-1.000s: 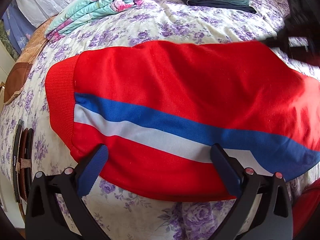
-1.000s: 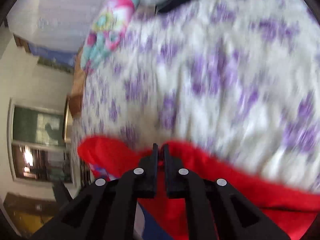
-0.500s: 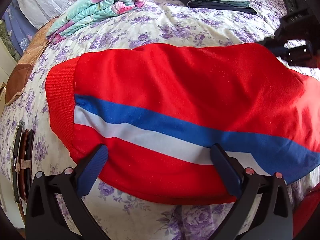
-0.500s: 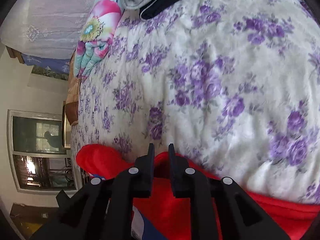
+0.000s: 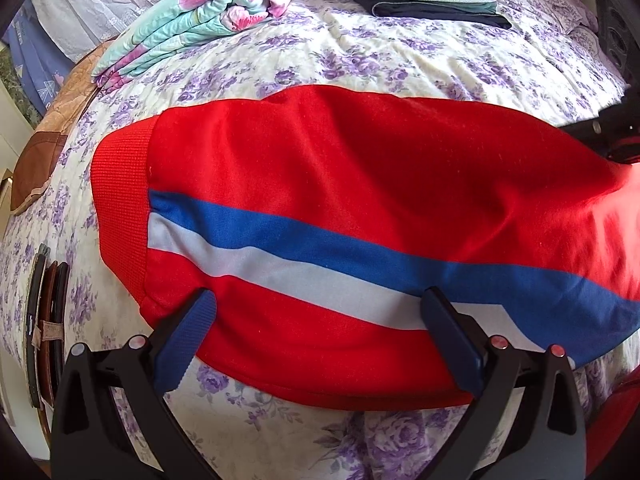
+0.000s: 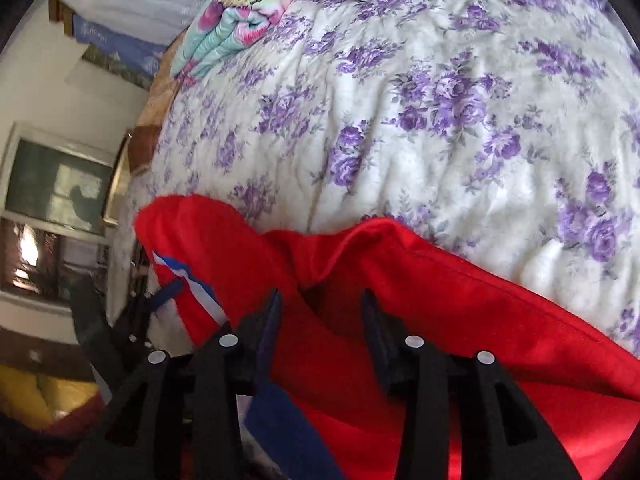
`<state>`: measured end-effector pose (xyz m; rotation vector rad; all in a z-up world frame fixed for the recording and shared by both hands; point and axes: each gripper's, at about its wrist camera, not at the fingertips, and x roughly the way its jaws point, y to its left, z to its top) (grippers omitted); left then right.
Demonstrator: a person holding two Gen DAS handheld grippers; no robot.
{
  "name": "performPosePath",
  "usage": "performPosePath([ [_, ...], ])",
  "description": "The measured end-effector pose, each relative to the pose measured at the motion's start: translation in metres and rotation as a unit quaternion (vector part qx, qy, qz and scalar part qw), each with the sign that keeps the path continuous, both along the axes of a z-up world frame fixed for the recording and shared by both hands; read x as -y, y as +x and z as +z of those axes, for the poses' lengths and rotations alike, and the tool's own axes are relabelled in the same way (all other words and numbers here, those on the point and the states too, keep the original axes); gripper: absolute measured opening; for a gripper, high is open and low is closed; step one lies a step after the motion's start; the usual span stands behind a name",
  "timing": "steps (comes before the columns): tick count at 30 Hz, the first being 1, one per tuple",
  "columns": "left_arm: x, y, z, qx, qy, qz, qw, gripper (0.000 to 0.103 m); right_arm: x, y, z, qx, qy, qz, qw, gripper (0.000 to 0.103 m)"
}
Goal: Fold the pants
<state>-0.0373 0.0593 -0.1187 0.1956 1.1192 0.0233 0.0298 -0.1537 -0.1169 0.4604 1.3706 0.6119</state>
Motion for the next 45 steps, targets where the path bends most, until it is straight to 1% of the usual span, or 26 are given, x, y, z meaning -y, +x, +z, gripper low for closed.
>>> performPosePath([
  [2, 0.0, 0.0, 0.0, 0.0, 0.0, 0.0, 1.0, 0.099, -0.007, 0.003, -0.007, -0.018, 0.015, 0.0, 1.0, 0.041],
  [4, 0.0, 0.0, 0.0, 0.001, 0.002, 0.0, 1.0, 0.099, -0.017, 0.003, -0.011, -0.024, 0.007, 0.011, 1.0, 0.036],
  [6, 0.0, 0.0, 0.0, 0.001, 0.003, -0.001, 1.0, 0.099, -0.029, -0.001, -0.007, -0.005, -0.014, 0.035, 0.999, 0.032],
  [8, 0.0, 0.0, 0.0, 0.002, 0.004, -0.001, 1.0, 0.099, -0.042, -0.008, 0.001, 0.03, -0.05, 0.071, 0.996, 0.032],
  [10, 0.0, -0.001, 0.0, 0.003, 0.005, -0.001, 1.0, 0.099, -0.05, -0.009, 0.001, 0.044, -0.067, 0.082, 0.993, 0.032],
  [13, 0.0, 0.0, 0.0, 0.004, 0.006, -0.001, 1.0, 0.099, -0.042, -0.001, -0.007, 0.018, -0.035, 0.052, 0.998, 0.032],
  [15, 0.0, 0.0, 0.0, 0.005, 0.006, -0.002, 1.0, 0.099, -0.036, 0.0, -0.009, 0.01, -0.012, 0.035, 0.999, 0.032],
  [18, 0.0, -0.001, -0.001, 0.007, 0.006, -0.003, 1.0, 0.099, -0.037, -0.001, -0.012, 0.012, -0.009, 0.036, 0.999, 0.031],
  [19, 0.0, -0.001, -0.001, 0.009, 0.006, -0.003, 0.9999, 0.099, -0.037, -0.002, -0.012, 0.016, -0.006, 0.036, 0.999, 0.027],
  [20, 0.0, -0.001, -0.001, 0.01, 0.007, -0.003, 0.9999, 0.099, -0.038, -0.002, -0.009, 0.023, -0.007, 0.034, 0.999, 0.019],
  [21, 0.0, -0.001, 0.0, 0.011, 0.006, -0.003, 0.9999, 0.099, -0.039, -0.003, -0.005, 0.034, -0.009, 0.031, 0.999, 0.014],
  [23, 0.0, -0.001, -0.001, 0.011, 0.006, -0.003, 0.9999, 0.099, -0.033, 0.004, 0.013, 0.072, -0.01, 0.014, 0.997, 0.011],
  [25, 0.0, -0.002, -0.001, 0.013, 0.006, -0.003, 0.9999, 0.099, -0.021, 0.028, 0.026, 0.087, -0.009, -0.018, 0.996, 0.01],
  [26, 0.001, -0.001, -0.001, 0.013, 0.007, -0.002, 0.9999, 0.099, -0.019, 0.041, 0.026, 0.089, -0.021, -0.027, 0.995, 0.004],
  [27, 0.001, -0.002, -0.001, 0.013, 0.008, -0.002, 0.9999, 0.099, -0.022, 0.052, 0.024, 0.089, -0.035, -0.025, 0.995, 0.002],
  [29, 0.002, -0.001, -0.001, 0.014, 0.008, 0.0, 0.9999, 0.099, -0.028, 0.076, 0.01, 0.078, -0.06, -0.021, 0.995, 0.001],
  [31, 0.001, -0.001, -0.001, 0.013, 0.008, -0.001, 0.9999, 0.099, -0.025, 0.085, 0.005, 0.081, -0.084, -0.036, 0.993, 0.001],
  [33, 0.001, -0.001, -0.001, 0.013, 0.008, -0.001, 0.9999, 0.099, -0.012, 0.08, 0.019, 0.095, -0.065, -0.062, 0.991, 0.001],
  [34, 0.001, -0.001, 0.0, 0.012, 0.008, -0.002, 0.9999, 0.099, -0.008, 0.073, 0.026, 0.103, -0.056, -0.062, 0.991, 0.001],
  [37, 0.0, 0.0, 0.001, 0.01, 0.005, -0.002, 0.9999, 0.099, -0.011, 0.043, 0.055, 0.146, -0.065, -0.018, 0.987, 0.002],
  [38, 0.0, 0.0, 0.001, 0.01, 0.002, -0.002, 0.9999, 0.099, -0.017, 0.039, 0.056, 0.146, -0.069, 0.0, 0.987, 0.002],
  [39, 0.0, 0.0, 0.001, 0.01, 0.002, -0.001, 0.9999, 0.099, -0.027, 0.031, 0.052, 0.139, -0.075, 0.03, 0.987, 0.003],
  [41, 0.001, 0.0, 0.0, 0.012, 0.003, 0.001, 0.9999, 0.099, -0.047, 0.025, 0.035, 0.121, -0.095, 0.063, 0.986, 0.003],
  [43, 0.001, 0.001, 0.0, 0.011, 0.004, 0.002, 0.9999, 0.099, -0.056, 0.029, 0.004, 0.098, -0.138, 0.059, 0.984, 0.0],
  [44, 0.001, 0.002, 0.0, 0.01, 0.004, 0.002, 0.9999, 0.099, -0.054, 0.036, -0.013, 0.079, -0.134, 0.045, 0.987, 0.0],
  [45, 0.001, 0.001, 0.0, 0.01, 0.004, 0.002, 0.9999, 0.099, -0.051, 0.039, -0.018, 0.074, -0.108, 0.026, 0.991, 0.0],
])
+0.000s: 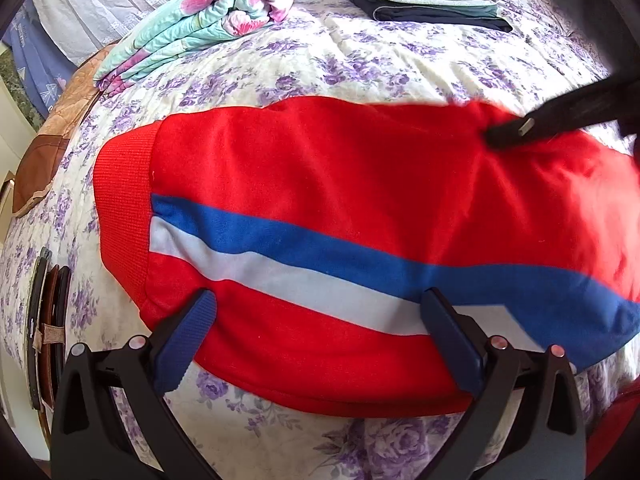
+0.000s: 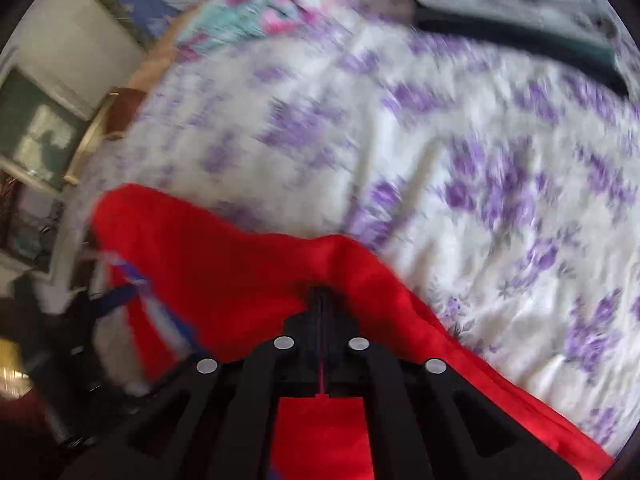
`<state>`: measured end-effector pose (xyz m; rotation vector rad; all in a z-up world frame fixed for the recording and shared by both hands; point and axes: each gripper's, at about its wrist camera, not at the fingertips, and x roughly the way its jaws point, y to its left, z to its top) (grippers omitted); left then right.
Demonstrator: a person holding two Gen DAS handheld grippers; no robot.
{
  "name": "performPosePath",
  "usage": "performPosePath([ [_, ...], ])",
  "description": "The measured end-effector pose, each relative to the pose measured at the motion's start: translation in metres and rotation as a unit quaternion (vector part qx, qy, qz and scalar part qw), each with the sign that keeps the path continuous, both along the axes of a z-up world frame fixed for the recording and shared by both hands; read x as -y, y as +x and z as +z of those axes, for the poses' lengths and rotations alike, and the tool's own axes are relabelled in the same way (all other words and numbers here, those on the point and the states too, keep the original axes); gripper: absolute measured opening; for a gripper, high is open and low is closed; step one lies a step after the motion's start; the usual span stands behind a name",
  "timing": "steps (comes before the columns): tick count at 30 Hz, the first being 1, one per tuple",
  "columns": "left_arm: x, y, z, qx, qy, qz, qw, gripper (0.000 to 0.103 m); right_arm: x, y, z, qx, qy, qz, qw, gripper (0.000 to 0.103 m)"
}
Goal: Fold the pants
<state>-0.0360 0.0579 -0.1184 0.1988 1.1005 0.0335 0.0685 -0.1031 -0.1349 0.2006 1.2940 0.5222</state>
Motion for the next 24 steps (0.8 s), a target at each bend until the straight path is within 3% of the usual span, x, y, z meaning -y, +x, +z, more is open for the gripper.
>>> performPosePath([
  [2, -0.001, 0.0, 0.002, -0.005, -0.001, -0.003, 1.0, 0.099, 0.005, 0.0, 0.007, 0.0, 0.007, -0.015, 1.0, 0.0],
  [4, -0.003, -0.001, 0.008, -0.013, 0.002, -0.004, 0.9999, 0.099, 0.005, -0.01, 0.031, 0.048, -0.014, -0.002, 0.999, 0.003],
  [6, -0.008, -0.003, 0.024, 0.005, -0.003, 0.004, 1.0, 0.099, 0.006, -0.017, 0.048, 0.08, -0.024, 0.007, 0.996, 0.005],
  [8, -0.02, -0.003, 0.047, 0.041, -0.027, 0.022, 0.9986, 0.099, 0.002, -0.014, 0.05, 0.08, -0.029, 0.009, 0.996, 0.005],
  [10, -0.035, 0.008, 0.056, 0.048, -0.046, 0.051, 0.9965, 0.099, -0.003, -0.004, 0.032, 0.057, -0.064, 0.007, 0.996, 0.007],
  [11, -0.043, 0.018, 0.052, 0.034, -0.049, 0.065, 0.9961, 0.099, -0.006, -0.001, 0.017, 0.032, -0.075, 0.007, 0.997, 0.008],
  [12, -0.048, 0.026, 0.043, 0.014, -0.045, 0.076, 0.996, 0.099, -0.002, 0.0, 0.012, 0.04, -0.051, -0.004, 0.998, 0.005],
  [14, -0.061, 0.044, 0.009, -0.039, -0.01, 0.098, 0.9944, 0.099, 0.006, 0.002, 0.014, 0.028, -0.033, -0.015, 0.999, 0.005],
  [16, -0.068, 0.042, 0.007, -0.027, -0.034, 0.102, 0.9938, 0.099, 0.021, -0.003, 0.027, 0.034, -0.028, -0.034, 0.998, 0.009],
  [17, -0.069, 0.041, 0.01, -0.028, -0.035, 0.106, 0.9933, 0.099, 0.033, -0.01, 0.037, 0.049, -0.018, -0.047, 0.998, 0.009],
  [20, -0.066, 0.029, 0.027, -0.008, -0.029, 0.116, 0.9928, 0.098, 0.088, -0.045, 0.066, 0.092, -0.004, -0.101, 0.991, 0.033],
  [24, -0.056, 0.015, 0.056, 0.042, -0.061, 0.094, 0.9928, 0.098, 0.186, -0.117, 0.088, 0.115, 0.007, -0.217, 0.969, 0.037],
])
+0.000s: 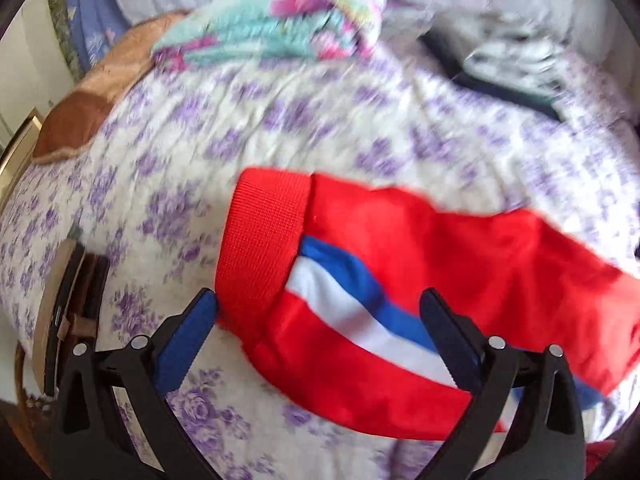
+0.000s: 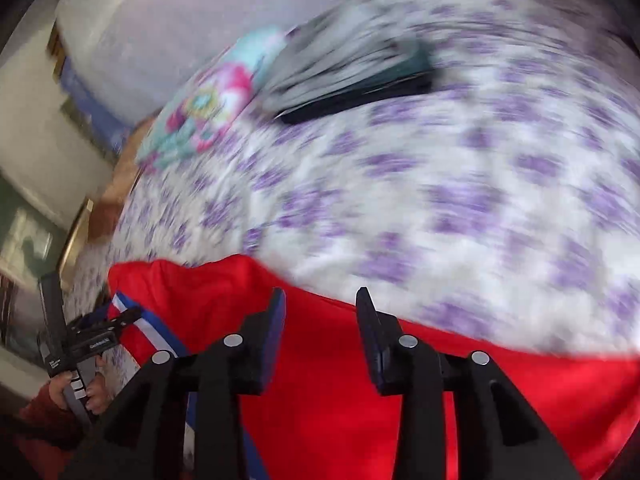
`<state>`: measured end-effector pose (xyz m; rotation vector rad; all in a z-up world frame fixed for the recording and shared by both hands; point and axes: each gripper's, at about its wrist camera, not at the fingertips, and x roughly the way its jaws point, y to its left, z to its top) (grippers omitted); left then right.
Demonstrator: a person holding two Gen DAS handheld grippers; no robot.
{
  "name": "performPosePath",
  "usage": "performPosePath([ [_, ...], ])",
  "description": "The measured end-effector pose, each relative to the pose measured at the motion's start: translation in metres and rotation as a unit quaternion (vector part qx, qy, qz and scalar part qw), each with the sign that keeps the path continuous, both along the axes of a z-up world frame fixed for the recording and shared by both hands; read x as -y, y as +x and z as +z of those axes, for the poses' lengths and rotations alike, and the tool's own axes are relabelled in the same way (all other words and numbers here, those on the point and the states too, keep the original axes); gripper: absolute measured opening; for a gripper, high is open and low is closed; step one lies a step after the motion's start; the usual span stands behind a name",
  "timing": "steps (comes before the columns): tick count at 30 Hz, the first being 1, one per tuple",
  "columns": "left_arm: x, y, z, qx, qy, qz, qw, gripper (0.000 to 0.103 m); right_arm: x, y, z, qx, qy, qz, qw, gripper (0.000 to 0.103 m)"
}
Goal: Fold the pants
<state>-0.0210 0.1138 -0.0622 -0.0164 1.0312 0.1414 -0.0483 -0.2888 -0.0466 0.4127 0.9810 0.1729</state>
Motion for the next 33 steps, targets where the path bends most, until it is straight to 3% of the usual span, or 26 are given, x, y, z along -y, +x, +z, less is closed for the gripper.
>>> performPosePath([
  [3, 0.018, 0.003, 0.014, 0.018, -0.003, -0.031, 0.9993, 0.098, 0.069, -0.062, -0.003, -0.023, 0.027, -0.113, 0.993, 0.038],
  [7, 0.045, 0.009, 0.029, 0.05, 0.044, -0.076, 0.9949, 0.098, 0.114, -0.127, -0.018, -0.05, 0.063, -0.215, 0.973, 0.038],
  [9, 0.045, 0.014, 0.024, 0.04, 0.06, -0.077, 0.9944, 0.098, 0.125, -0.145, -0.031, -0.061, 0.086, -0.25, 0.963, 0.038],
  [11, 0.032, 0.02, 0.009, 0.006, 0.089, -0.057, 0.9944, 0.098, 0.13, -0.155, -0.049, -0.069, 0.116, -0.276, 0.952, 0.038],
  [15, -0.027, 0.012, -0.012, -0.055, 0.109, 0.024, 0.9922, 0.099, 0.131, -0.156, -0.071, -0.072, 0.153, -0.295, 0.941, 0.04],
  [17, -0.049, 0.005, -0.014, -0.069, 0.086, 0.05, 0.9926, 0.099, 0.13, -0.149, -0.076, -0.075, 0.155, -0.289, 0.942, 0.042],
  [20, -0.064, -0.007, -0.004, -0.059, 0.053, 0.087, 0.993, 0.099, 0.132, -0.137, -0.075, -0.079, 0.157, -0.28, 0.944, 0.044],
  [22, -0.056, -0.015, 0.011, -0.024, 0.057, 0.096, 0.9934, 0.099, 0.135, -0.134, -0.074, -0.078, 0.168, -0.278, 0.943, 0.046],
  [24, -0.039, -0.019, 0.027, 0.016, 0.045, 0.072, 0.9962, 0.099, 0.137, -0.132, -0.075, -0.077, 0.182, -0.28, 0.939, 0.051],
  [26, -0.019, -0.016, 0.034, 0.031, 0.035, 0.04, 0.9981, 0.099, 0.14, -0.129, -0.081, -0.08, 0.198, -0.281, 0.935, 0.053],
  [31, 0.028, 0.0, 0.017, 0.008, 0.022, -0.035, 0.9991, 0.099, 0.146, -0.131, -0.091, -0.063, 0.238, -0.299, 0.922, 0.052],
  [32, 0.036, 0.002, 0.011, -0.004, 0.022, -0.052, 0.9984, 0.099, 0.147, -0.133, -0.092, -0.058, 0.242, -0.303, 0.92, 0.047],
  [33, 0.042, 0.004, 0.005, -0.015, 0.025, -0.064, 0.9975, 0.099, 0.148, -0.133, -0.093, -0.057, 0.24, -0.308, 0.919, 0.034],
])
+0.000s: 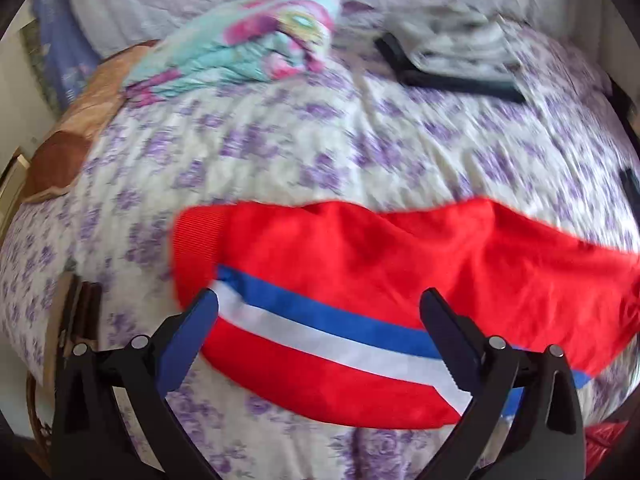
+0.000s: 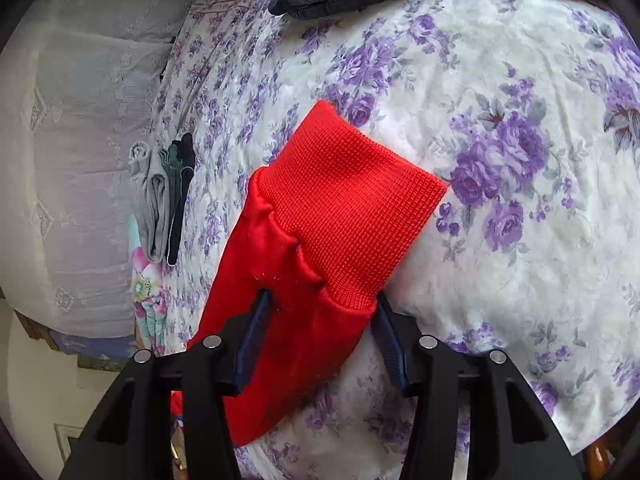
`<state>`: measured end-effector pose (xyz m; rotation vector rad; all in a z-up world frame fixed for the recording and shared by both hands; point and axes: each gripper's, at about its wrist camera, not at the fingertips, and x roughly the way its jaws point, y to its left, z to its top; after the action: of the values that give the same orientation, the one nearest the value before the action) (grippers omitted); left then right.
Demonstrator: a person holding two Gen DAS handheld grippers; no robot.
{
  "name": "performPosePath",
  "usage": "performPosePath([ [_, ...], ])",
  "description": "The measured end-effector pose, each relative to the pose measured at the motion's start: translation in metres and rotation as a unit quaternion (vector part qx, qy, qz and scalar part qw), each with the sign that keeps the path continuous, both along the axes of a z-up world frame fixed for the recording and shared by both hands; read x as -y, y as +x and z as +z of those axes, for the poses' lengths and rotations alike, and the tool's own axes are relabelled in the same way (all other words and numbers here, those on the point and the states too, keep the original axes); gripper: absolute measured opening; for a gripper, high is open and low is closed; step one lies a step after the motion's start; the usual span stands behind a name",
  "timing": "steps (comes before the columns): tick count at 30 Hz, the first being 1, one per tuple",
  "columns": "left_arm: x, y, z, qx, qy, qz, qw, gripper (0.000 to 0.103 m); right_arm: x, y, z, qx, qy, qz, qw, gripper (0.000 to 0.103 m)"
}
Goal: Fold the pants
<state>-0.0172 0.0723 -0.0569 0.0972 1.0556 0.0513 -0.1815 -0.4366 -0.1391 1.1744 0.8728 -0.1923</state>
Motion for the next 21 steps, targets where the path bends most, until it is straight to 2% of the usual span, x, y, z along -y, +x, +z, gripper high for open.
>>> performPosePath([
  [2, 0.012, 0.002, -0.014, -0.028, 0.027, -0.017, 0.9991, 0.099, 0.0, -0.005, -0.001, 0.006, -0.002, -0.011, 1.0, 0.023],
  [4, 0.014, 0.003, -0.024, -0.048, 0.038, -0.02, 0.9979, 0.099, -0.005, -0.008, 0.004, 0.013, -0.022, -0.017, 1.0, 0.019],
  [7, 0.008, 0.001, -0.025, -0.051, 0.035, -0.008, 0.9981, 0.099, -0.023, 0.002, 0.034, 0.015, -0.12, 0.016, 0.993, 0.017],
  [10, 0.0, -0.003, -0.013, -0.026, 0.034, 0.005, 0.999, 0.099, -0.055, 0.025, 0.076, 0.032, -0.233, 0.085, 0.968, 0.015],
  [13, -0.01, -0.005, -0.006, -0.016, 0.032, 0.018, 0.9992, 0.099, -0.102, 0.056, 0.113, 0.065, -0.314, 0.173, 0.931, 0.015],
  [15, -0.017, -0.01, -0.003, -0.01, 0.033, 0.029, 0.999, 0.099, -0.14, 0.078, 0.125, 0.083, -0.338, 0.237, 0.907, 0.015],
  [18, -0.035, -0.02, 0.002, -0.001, 0.025, 0.056, 0.9981, 0.099, -0.212, 0.109, 0.122, 0.099, -0.38, 0.346, 0.852, 0.015],
  [20, -0.051, -0.03, 0.006, 0.004, 0.01, 0.078, 0.9969, 0.099, -0.263, 0.124, 0.105, 0.097, -0.405, 0.424, 0.804, 0.015],
  [21, -0.058, -0.033, 0.007, 0.005, 0.005, 0.089, 0.996, 0.099, -0.288, 0.129, 0.09, 0.083, -0.418, 0.465, 0.776, 0.015],
])
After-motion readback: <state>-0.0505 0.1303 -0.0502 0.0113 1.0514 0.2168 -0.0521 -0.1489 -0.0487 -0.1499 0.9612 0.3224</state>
